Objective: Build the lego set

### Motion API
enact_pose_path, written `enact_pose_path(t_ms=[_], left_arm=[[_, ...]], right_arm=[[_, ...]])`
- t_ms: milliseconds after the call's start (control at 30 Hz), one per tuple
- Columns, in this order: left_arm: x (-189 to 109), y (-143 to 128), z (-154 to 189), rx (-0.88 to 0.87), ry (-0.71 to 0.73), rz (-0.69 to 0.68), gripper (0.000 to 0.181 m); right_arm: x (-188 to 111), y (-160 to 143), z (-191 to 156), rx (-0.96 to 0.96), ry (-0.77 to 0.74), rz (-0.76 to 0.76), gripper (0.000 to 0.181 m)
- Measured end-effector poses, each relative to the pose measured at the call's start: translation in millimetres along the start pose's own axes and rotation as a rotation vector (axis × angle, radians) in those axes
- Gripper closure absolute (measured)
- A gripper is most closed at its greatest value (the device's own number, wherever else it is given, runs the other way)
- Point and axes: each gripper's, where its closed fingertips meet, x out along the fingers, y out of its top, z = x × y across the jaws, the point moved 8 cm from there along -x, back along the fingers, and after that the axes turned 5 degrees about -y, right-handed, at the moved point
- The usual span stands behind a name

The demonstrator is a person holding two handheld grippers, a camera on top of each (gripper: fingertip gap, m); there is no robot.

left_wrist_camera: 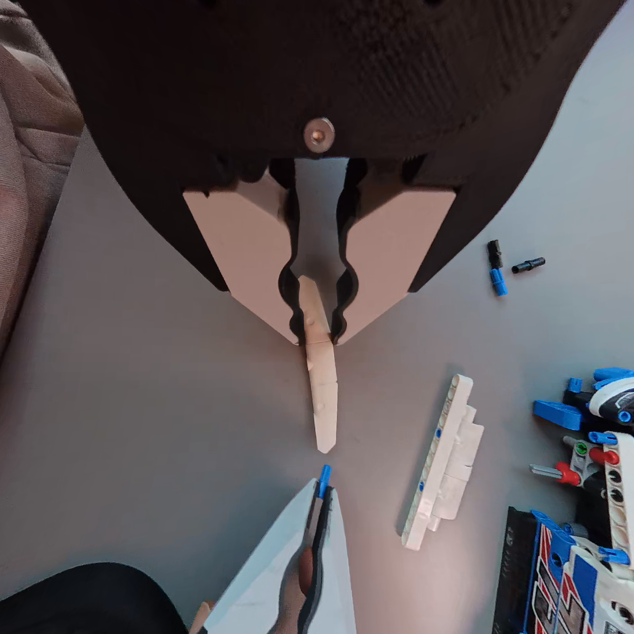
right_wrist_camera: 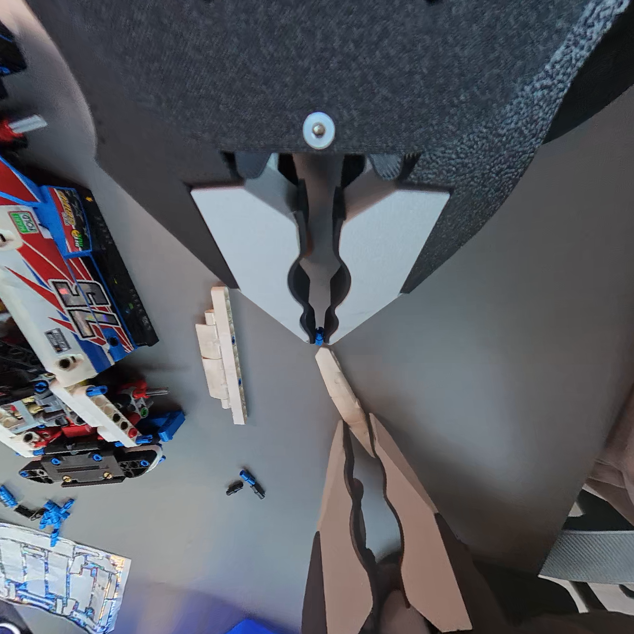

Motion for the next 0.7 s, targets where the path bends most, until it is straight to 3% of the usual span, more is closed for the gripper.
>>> enact_pose_path(t_ms=[33, 400, 567, 700], left_arm=[[0, -1, -2, -0.019, -0.01, 0.015, 0.168], [-21, 1, -30, -0.376, -0.357, 0.408, 0.168], [-18, 13, -41, -0.505, -0.48, 0.535, 0.168], [-10, 19, -45, -0.552, -0.458, 0.601, 0.168]], right_arm=[[-1, 0, -1, -0.001, 0.009, -0.003, 0.179], [-2, 0, -9, -0.115, -0.002, -0.071, 0.179], [-13, 18, -4, -0.071, -0.03, 0.149, 0.179], [-25, 31, 6, 0.008, -0.117, 0.295, 0.179]])
